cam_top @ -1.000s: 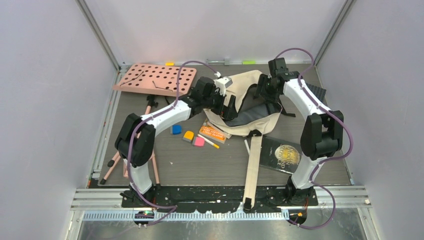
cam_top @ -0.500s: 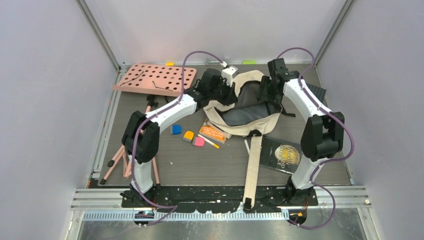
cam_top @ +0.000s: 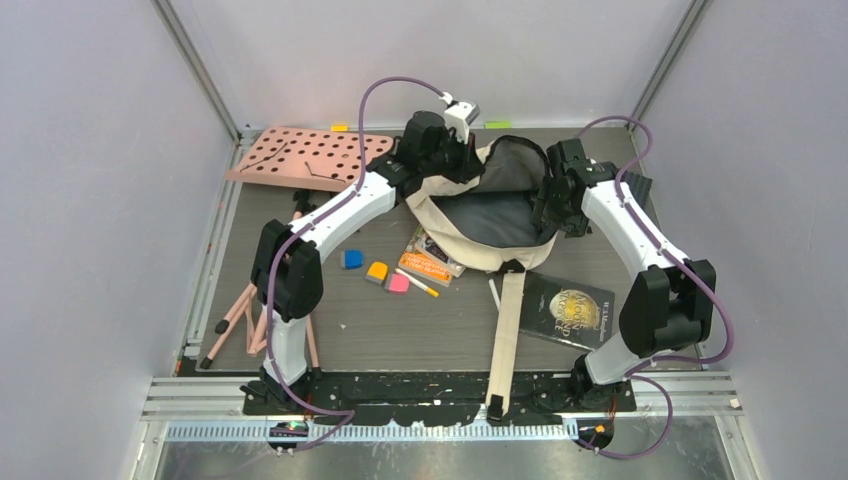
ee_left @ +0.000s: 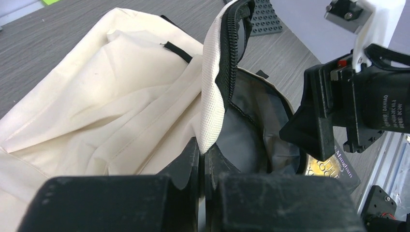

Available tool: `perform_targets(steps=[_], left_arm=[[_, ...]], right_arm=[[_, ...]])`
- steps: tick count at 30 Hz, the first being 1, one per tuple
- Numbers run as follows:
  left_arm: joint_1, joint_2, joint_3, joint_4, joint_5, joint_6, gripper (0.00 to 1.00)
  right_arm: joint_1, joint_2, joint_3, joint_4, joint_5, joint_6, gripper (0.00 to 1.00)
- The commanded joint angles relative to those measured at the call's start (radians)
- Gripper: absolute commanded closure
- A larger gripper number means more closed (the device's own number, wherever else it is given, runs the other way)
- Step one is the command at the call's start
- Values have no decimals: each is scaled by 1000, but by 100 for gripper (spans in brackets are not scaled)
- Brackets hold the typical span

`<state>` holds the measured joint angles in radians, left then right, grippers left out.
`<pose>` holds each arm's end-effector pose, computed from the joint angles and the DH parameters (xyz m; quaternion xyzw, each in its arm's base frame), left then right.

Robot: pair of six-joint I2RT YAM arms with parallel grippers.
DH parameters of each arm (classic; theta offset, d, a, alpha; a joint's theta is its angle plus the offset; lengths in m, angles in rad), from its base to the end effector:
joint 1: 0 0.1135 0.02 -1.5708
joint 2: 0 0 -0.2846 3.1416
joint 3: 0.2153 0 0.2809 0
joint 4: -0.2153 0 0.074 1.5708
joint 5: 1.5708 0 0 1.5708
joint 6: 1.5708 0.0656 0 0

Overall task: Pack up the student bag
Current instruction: Pick up the book from the center of the board.

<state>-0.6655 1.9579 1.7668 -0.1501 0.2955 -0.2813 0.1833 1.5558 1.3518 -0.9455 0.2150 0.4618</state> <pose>0.4107 -0.3467 0.3381 0.2376 0.7769 -0.3671 0.4529 0.3497 0.0506 0.2752 0.1572 0.9597 -0.0336 0.2304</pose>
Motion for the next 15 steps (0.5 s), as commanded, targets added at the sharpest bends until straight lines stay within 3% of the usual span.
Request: perform_targets(steps=[1,3,5,7,9,11,15], left_arm=[[0,-16,61,33,7,-15,100],[0,-27,68,29,7,-16,100],[-2,-40,76,27,11,-18,100],[-3,-56,93,9,13,-23,100],[-6,-77,119,-21,12,-27,100],[-12,-97,143,-52,8,-38,100],[-28,-120,232,-149,18,-95,100]], right_arm=[[1,0,-41,40,-37,38,32],[2,27,-42,51,-56,41,34],[1,48,-32,58,-64,31,42],[0,55,-1,56,-51,11,60],[-3,56,59,41,24,-22,86],[-4,61,129,16,68,-75,96],[-45,76,267,-13,142,-206,99]])
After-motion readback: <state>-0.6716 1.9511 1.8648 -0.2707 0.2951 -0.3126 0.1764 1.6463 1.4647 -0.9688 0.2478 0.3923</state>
